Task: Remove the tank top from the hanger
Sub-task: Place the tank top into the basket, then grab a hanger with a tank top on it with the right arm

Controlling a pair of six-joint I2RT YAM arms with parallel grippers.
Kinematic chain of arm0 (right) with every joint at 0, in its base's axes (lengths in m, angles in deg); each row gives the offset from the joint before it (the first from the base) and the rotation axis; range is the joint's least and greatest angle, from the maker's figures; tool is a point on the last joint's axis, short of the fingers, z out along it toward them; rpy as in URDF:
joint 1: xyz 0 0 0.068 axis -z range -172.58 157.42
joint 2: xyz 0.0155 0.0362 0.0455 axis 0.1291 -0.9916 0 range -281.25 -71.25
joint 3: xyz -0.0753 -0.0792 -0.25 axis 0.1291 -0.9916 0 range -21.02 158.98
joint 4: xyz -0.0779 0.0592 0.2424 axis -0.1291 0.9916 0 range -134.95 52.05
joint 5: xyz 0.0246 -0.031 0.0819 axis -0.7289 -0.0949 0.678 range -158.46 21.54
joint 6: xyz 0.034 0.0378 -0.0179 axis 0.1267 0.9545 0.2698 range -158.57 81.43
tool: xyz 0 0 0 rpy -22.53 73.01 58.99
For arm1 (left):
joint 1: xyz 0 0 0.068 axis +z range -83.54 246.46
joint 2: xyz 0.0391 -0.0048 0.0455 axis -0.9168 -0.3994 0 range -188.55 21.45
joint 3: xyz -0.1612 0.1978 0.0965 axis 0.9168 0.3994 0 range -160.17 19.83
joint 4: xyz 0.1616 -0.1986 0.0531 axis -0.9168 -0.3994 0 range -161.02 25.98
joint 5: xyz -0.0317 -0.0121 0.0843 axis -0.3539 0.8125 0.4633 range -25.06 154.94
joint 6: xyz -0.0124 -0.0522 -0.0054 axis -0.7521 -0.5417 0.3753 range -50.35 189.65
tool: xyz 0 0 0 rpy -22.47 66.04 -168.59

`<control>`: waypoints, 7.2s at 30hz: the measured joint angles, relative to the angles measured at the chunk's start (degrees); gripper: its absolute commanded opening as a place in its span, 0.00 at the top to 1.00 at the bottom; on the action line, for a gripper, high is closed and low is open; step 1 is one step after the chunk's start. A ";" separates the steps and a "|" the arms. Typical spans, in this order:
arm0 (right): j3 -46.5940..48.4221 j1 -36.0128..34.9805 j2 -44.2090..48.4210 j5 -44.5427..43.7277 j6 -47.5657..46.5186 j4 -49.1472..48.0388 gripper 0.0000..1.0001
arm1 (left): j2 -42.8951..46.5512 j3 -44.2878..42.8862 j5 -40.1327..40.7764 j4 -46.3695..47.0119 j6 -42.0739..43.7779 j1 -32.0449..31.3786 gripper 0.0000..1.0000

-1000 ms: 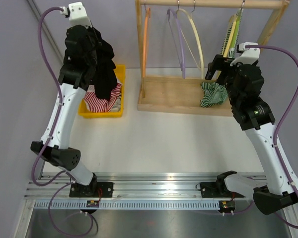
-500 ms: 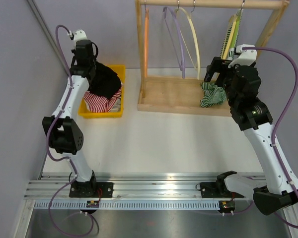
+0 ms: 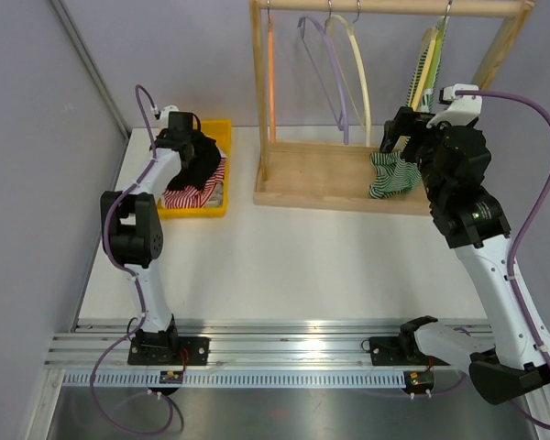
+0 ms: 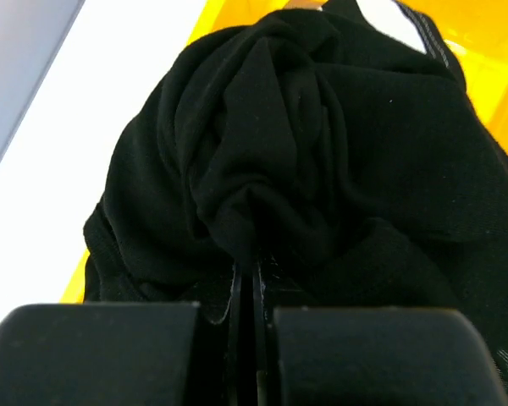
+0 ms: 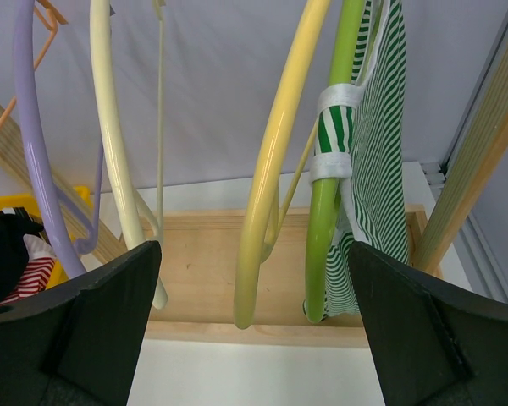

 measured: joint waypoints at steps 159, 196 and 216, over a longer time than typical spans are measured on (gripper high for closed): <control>38.16 17.49 -29.79 -0.81 -10.19 19.58 1.00 | 45.53 4.52 10.40 -7.91 8.11 -21.46 0.01; 58.31 -2.58 -38.95 -12.41 -19.65 28.96 1.00 | 45.16 4.52 10.40 -7.91 8.39 -21.51 0.01; 44.19 -2.62 -32.59 -26.53 -28.52 15.93 1.00 | 45.59 7.56 7.54 -6.01 8.28 -21.55 0.01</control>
